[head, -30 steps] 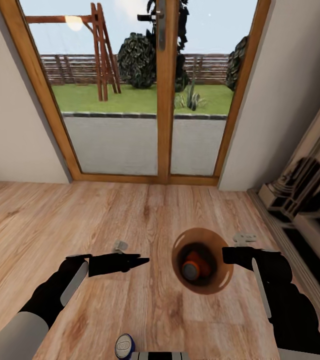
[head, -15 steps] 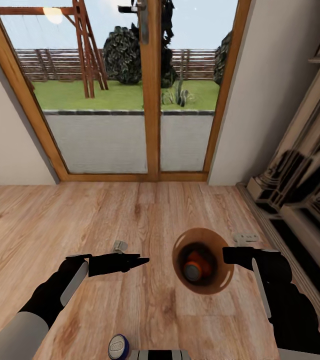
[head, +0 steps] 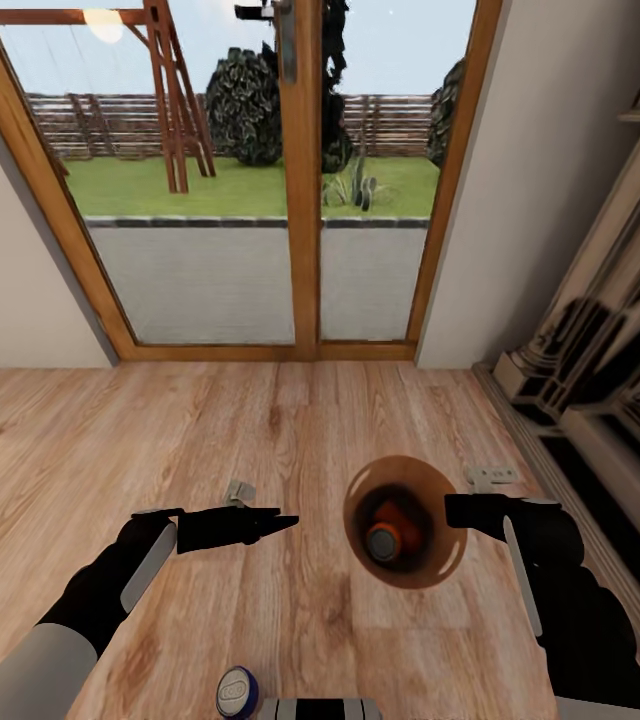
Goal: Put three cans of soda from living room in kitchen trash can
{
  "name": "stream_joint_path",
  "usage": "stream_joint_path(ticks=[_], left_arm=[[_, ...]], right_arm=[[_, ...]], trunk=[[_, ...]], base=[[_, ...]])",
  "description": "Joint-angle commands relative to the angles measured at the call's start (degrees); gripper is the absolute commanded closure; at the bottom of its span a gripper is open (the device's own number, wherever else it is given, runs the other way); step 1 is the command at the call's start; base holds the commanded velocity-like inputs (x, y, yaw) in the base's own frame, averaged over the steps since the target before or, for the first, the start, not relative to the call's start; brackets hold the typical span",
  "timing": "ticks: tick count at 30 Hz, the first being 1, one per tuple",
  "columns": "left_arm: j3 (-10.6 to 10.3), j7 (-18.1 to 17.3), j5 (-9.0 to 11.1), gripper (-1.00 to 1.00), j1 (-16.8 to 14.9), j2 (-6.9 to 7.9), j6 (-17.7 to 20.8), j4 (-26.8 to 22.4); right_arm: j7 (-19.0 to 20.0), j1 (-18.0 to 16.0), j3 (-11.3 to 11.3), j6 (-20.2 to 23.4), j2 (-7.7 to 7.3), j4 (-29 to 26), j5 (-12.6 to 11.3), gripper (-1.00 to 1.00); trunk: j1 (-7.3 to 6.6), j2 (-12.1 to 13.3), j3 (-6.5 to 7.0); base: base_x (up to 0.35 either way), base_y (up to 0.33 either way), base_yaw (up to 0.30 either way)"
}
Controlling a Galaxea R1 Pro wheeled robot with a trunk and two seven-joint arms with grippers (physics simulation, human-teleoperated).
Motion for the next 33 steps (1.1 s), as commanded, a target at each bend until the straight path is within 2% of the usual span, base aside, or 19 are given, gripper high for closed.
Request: stream_joint_path(ticks=[1,33], left_arm=[[0.0,0.0,0.0,-1.00,0.0,0.00,0.0,0.0],[0.0,0.0,0.0,-1.00,0.0,0.05,0.0,-0.1]], right_arm=[[0.2,0.0,0.0,0.1,0.01,0.0,-0.9,1.00],[0.3,0.0,0.0,0.1,-0.08,0.1,-0.9,1.00]], trunk=[[-0.01,0.0,-0.09],[-0.01,0.0,-3.07]], base=[[0.000,0.000,0.000],[0.000,0.000,0.000]])
